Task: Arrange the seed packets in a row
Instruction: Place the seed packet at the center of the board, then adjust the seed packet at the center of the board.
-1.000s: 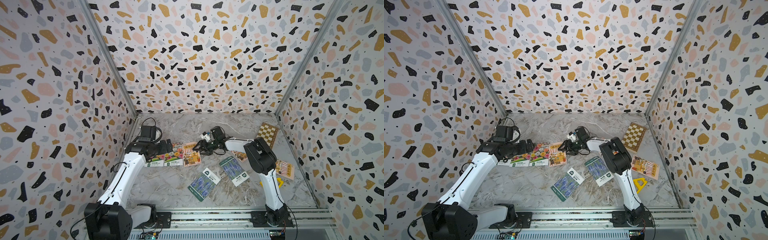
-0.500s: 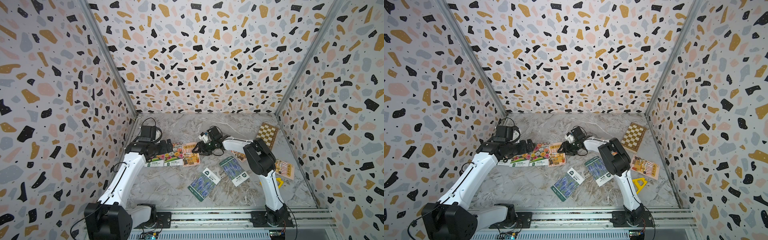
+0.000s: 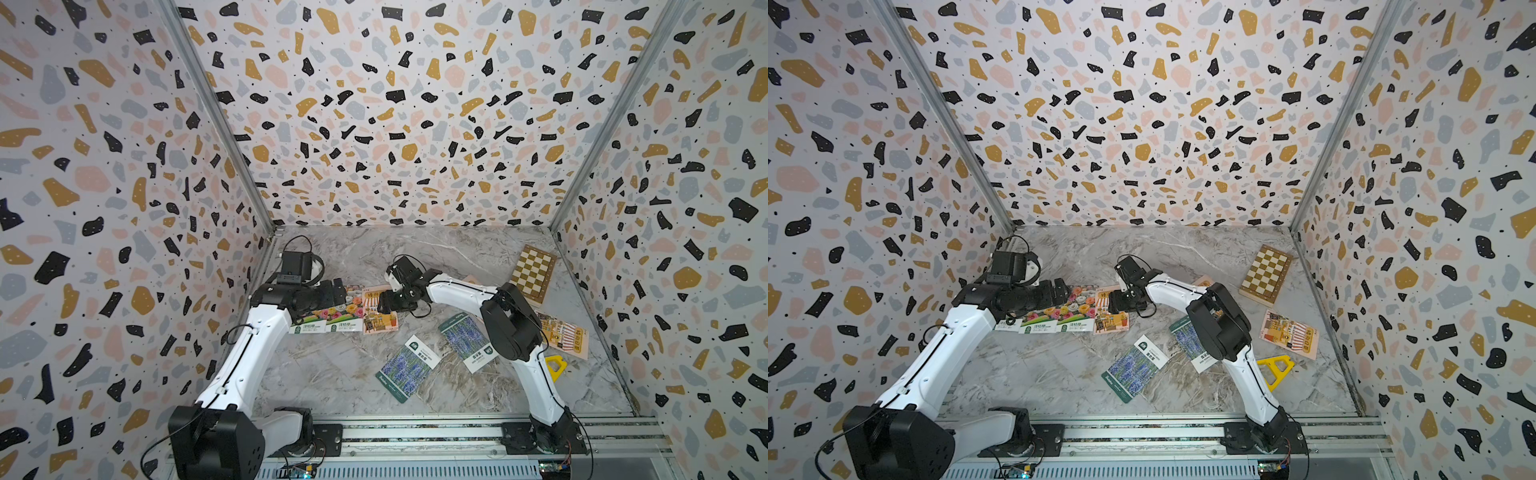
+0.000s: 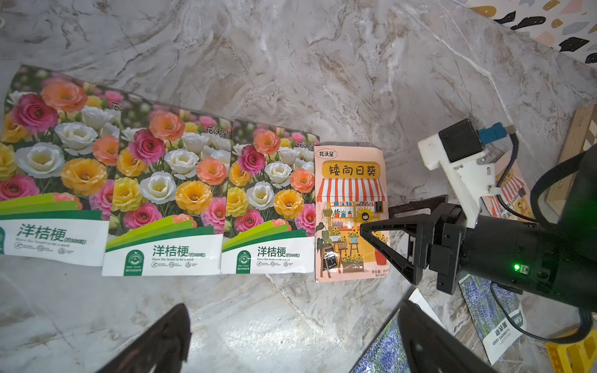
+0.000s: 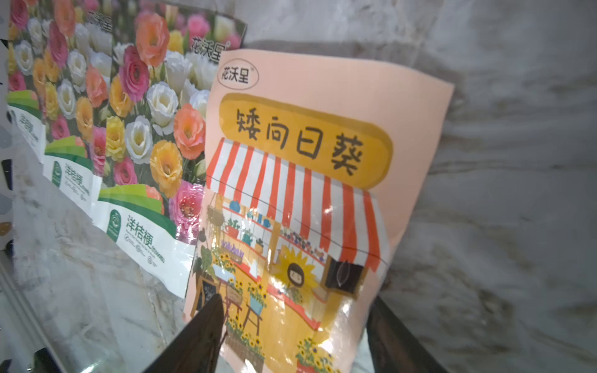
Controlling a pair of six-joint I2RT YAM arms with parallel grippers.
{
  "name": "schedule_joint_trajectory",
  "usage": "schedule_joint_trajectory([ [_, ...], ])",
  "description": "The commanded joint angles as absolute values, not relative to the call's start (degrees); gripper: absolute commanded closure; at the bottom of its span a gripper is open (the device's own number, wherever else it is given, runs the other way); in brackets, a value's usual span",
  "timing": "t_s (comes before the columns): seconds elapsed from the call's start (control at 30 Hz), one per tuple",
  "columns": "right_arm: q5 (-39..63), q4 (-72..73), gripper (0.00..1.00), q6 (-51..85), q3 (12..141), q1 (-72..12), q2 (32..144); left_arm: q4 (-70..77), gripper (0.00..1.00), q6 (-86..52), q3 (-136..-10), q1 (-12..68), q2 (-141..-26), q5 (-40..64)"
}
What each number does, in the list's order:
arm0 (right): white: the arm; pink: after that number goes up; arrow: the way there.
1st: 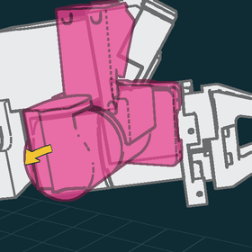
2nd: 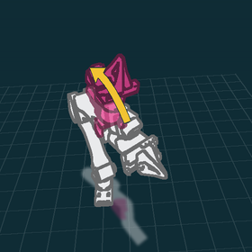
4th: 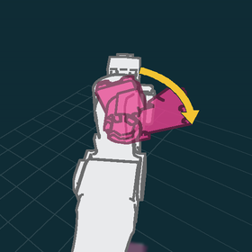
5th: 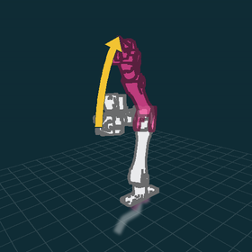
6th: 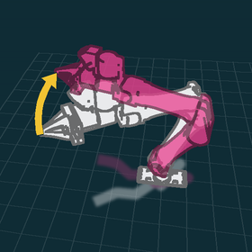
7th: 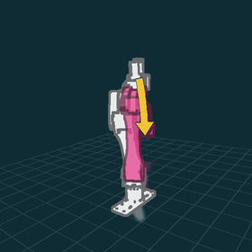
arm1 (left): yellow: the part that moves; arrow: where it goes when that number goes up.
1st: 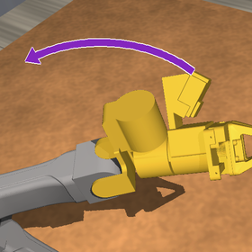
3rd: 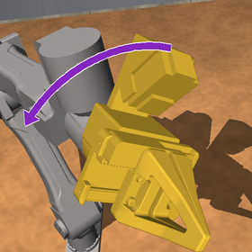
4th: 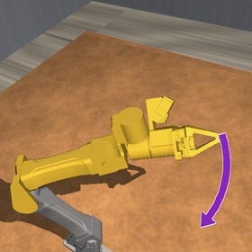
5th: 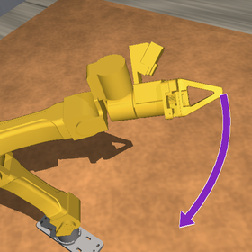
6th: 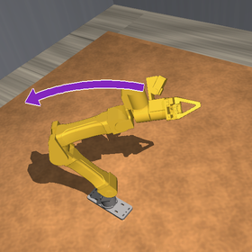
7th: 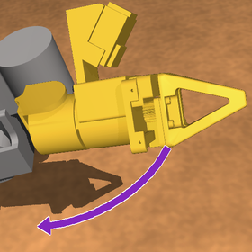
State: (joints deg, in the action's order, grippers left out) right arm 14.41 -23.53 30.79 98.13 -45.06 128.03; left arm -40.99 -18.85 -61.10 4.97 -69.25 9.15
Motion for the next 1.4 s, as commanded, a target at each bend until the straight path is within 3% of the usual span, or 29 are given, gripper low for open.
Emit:
schedule_joint_trajectory([
  [0.0,9.71,-28.09,0.23,28.63,98.92,-44.91,124.24,-40.06,0.01,-19.07,-60.29,4.74,-69.08,10.08],
  [0.27,11.43,-19.92,0.21,30.06,84.6,-39.27,113.61,-38.45,0.01,-19.61,-59.64,4.75,-70.41,13.96],
  [0.83,14.86,-17.45,0.25,27.37,65.06,-25.78,105.06,-33.84,0.01,-25.7,-63.72,5.5,-78.77,22.56],
  [1.13,12.85,-16.91,0.26,27.53,53.98,-18.8,94.73,-27.25,0.01,-31.58,-67.24,12.95,-86.97,26.71],
  [1.37,7.46,-12.5,0.26,29.36,56.91,-13.21,95.2,-18.84,0.02,-41.19,-70.48,21.97,-95.56,29.98],
])
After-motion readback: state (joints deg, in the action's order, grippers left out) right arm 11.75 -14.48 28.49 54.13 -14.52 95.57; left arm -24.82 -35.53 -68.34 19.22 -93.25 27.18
